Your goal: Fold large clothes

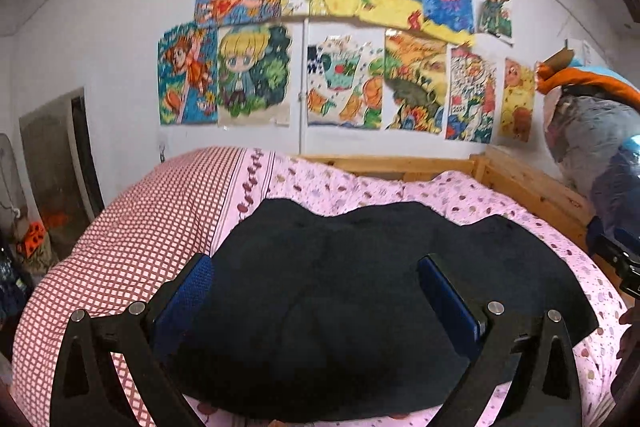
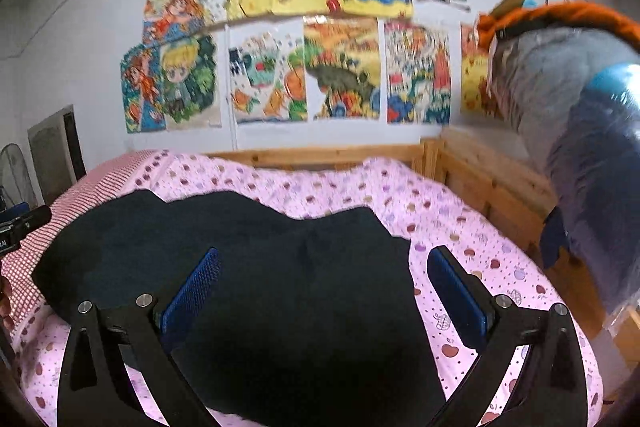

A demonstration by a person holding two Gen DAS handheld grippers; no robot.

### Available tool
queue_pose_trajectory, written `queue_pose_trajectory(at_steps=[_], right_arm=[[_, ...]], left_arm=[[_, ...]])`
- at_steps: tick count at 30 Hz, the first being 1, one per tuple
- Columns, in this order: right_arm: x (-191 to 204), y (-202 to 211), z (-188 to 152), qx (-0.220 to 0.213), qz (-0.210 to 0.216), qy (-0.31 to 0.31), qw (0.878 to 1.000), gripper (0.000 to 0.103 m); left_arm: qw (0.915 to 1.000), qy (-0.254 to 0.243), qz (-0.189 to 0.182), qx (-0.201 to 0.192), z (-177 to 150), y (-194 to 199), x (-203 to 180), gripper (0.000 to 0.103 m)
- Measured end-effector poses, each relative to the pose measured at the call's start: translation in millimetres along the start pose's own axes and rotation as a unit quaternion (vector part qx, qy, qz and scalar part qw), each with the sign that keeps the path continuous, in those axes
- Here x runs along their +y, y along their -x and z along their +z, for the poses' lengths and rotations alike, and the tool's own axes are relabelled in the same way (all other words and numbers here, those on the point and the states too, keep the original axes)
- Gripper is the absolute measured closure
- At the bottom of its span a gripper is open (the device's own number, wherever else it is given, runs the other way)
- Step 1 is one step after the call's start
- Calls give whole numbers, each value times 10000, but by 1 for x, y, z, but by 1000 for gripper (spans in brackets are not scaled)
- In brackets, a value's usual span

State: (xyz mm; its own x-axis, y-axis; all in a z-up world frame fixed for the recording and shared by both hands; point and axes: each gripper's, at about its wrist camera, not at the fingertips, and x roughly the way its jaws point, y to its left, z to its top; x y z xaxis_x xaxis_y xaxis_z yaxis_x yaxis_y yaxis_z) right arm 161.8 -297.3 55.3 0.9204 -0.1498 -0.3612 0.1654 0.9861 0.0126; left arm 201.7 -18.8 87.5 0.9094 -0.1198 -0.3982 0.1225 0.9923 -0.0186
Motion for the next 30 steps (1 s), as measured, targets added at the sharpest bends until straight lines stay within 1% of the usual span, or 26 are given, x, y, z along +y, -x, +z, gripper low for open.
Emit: queue_pose_trajectory(at_steps=[3, 5, 8, 11, 18, 23, 30], right_arm=[[10, 21, 3, -259, 5, 79, 9996, 2], [16, 35, 5, -419, 58, 112, 9990, 2], [27, 52, 5, -562, 160, 134, 9982, 2], [35, 66, 4, -649, 237, 157, 9975, 2], [53, 86, -4, -811, 325, 243, 9959, 2], [59, 100, -11, -850, 407, 197, 9954, 2], [67, 116, -24, -923, 469, 177, 9945, 2]], left_arm=[[9998, -31, -50, -173, -1, 19, -3, 0], [9995, 62, -183, -268, 0, 30, -4, 0], [9985, 193, -314, -395, 0, 47, -5, 0], [9976, 198, -372, -558, -1, 62, -8, 0], [9971, 117, -264, -698, -14, 87, -11, 0], [9972, 180, -196, -700, -22, 101, -4, 0], [9976, 120, -117, -678, -34, 112, -2, 0]])
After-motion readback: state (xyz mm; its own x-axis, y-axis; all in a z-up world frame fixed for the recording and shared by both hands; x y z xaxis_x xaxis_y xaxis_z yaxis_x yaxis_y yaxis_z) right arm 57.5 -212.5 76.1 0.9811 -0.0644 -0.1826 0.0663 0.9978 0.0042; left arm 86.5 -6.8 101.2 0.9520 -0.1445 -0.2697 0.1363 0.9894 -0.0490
